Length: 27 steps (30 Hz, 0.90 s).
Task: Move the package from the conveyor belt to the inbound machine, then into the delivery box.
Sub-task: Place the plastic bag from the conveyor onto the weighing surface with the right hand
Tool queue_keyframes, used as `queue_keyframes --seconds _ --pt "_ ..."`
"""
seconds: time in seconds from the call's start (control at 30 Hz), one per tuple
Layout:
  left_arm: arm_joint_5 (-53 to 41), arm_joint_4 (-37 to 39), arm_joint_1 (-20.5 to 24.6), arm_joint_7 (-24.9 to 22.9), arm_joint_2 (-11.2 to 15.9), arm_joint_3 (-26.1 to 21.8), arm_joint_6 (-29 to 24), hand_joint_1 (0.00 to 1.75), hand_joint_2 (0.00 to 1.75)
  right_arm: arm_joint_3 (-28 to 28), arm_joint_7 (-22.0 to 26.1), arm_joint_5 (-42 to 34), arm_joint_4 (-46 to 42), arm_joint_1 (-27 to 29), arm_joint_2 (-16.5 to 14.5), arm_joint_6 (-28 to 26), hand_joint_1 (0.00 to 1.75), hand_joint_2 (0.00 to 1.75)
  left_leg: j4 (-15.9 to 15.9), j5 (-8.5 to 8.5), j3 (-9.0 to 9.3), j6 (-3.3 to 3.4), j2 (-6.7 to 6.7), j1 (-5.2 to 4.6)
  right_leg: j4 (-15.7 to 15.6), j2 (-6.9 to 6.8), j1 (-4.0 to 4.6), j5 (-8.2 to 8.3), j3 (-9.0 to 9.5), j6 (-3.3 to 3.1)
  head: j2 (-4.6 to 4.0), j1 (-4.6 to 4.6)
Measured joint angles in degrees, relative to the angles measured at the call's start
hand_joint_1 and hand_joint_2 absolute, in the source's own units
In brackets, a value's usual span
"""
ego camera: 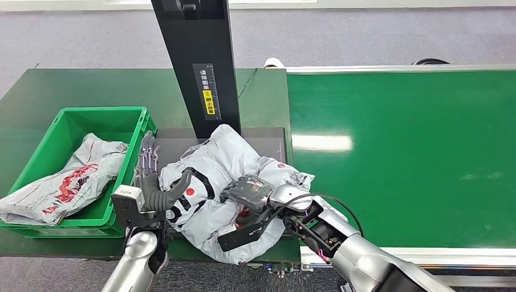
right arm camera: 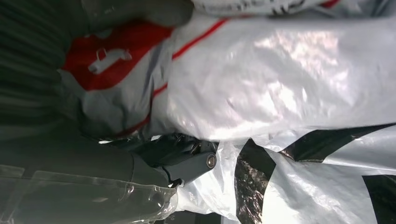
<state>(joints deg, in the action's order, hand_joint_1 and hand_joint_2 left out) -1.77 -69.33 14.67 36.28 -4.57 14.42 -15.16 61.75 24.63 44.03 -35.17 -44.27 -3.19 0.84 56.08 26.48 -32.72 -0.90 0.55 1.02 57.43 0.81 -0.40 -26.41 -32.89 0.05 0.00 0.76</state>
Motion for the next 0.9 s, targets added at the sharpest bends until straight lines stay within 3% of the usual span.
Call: queue_keyframes --seconds 0.3,0.53,0.7,0.9 --pt "0.0 0.0 -0.03 0.2 0.13 -0.01 0.22 0.0 1.75 -0.07 0.18 0.21 -0.09 0.39 0.0 -3.46 0.0 1.75 0.0 0.0 0.0 0.0 0.0 0.0 0.0 0.0 0.0 0.0 0.0 0.0 0.0 -0.01" --pt "0.09 -0.13 -0.67 0.96 0.45 -0.05 0.17 0.0 1.75 -2.07 -4.23 1.74 -0.4 1.27 -0.04 -9.41 0.0 1.75 0.0 0.0 -0.02 0.0 0.03 0.0 0.0 -0.01 0.0 0.0 0.0 0.0 0.0 0.0" --pt "-0.16 -0.55 -1.28 1.01 0.6 -0.07 -0.44 0.0 1.75 -7.87 -0.2 -4.32 -3.49 4.0 0.44 -14.98 0.0 1.75 0.01 0.0 -0.06 0.0 0.05 0.0 0.0 -0.03 -0.01 0.0 -0.04 0.0 0.0 -0.01" --pt "-0.22 -0.55 -1.3 1.02 0.61 -0.01 -0.36 0.0 1.75 -17.04 3.39 -10.16 -11.3 8.46 2.52 -15.81 0.0 1.75 0.01 0.01 -0.12 0.0 0.06 -0.01 0.0 -0.04 -0.02 0.0 -0.09 0.01 0.0 -0.01"
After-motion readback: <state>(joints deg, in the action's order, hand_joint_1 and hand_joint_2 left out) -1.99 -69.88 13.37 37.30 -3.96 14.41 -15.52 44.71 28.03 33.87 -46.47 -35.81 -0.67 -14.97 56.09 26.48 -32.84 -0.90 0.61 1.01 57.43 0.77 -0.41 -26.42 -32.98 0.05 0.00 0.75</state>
